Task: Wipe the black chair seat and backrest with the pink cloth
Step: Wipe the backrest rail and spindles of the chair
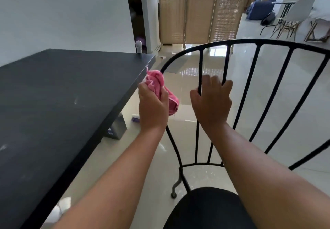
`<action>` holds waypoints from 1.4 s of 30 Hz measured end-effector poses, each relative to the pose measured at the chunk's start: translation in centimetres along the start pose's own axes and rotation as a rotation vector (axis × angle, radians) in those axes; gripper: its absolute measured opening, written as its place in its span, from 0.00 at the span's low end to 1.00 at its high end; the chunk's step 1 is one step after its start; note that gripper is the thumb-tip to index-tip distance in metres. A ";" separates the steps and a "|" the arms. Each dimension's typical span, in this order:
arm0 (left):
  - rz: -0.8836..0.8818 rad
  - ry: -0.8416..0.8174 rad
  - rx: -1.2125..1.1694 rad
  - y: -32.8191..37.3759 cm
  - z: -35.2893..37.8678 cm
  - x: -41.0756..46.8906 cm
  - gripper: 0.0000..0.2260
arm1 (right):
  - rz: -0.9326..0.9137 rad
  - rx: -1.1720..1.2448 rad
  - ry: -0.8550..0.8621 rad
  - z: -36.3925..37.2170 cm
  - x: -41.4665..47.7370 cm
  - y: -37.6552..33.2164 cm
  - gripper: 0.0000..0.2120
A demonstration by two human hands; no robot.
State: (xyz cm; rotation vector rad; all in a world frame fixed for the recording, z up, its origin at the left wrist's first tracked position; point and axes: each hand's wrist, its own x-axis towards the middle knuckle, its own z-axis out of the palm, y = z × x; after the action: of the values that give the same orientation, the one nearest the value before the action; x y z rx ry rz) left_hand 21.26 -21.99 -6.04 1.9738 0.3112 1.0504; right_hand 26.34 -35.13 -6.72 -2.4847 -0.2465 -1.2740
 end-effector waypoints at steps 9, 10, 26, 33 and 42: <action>-0.293 -0.033 -0.103 -4.8 3.2 -10.2 0.08 | 0.000 0.015 -0.020 0.9 -2.7 0.8 0.07; -0.307 -0.031 -0.092 -5.4 3.6 -11.2 0.08 | -0.009 0.018 -0.006 1.0 -2.7 0.8 0.07; -0.496 -0.381 0.012 -9.7 5.3 -16.3 0.07 | -0.013 0.029 0.011 1.3 -2.8 1.0 0.09; -0.136 -0.023 -0.107 -2.9 0.6 -7.8 0.12 | -0.100 0.152 -0.239 -0.8 -3.1 2.5 0.15; -0.108 -0.437 0.174 -4.3 0.9 -15.3 0.16 | 0.009 0.173 -0.417 -7.3 -18.8 12.9 0.26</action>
State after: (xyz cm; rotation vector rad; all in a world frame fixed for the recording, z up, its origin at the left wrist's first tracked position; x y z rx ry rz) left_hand 13.22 -28.41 -18.21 2.2517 0.2710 0.5162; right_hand 13.74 -49.82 -20.84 -2.5680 -0.4246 -0.6845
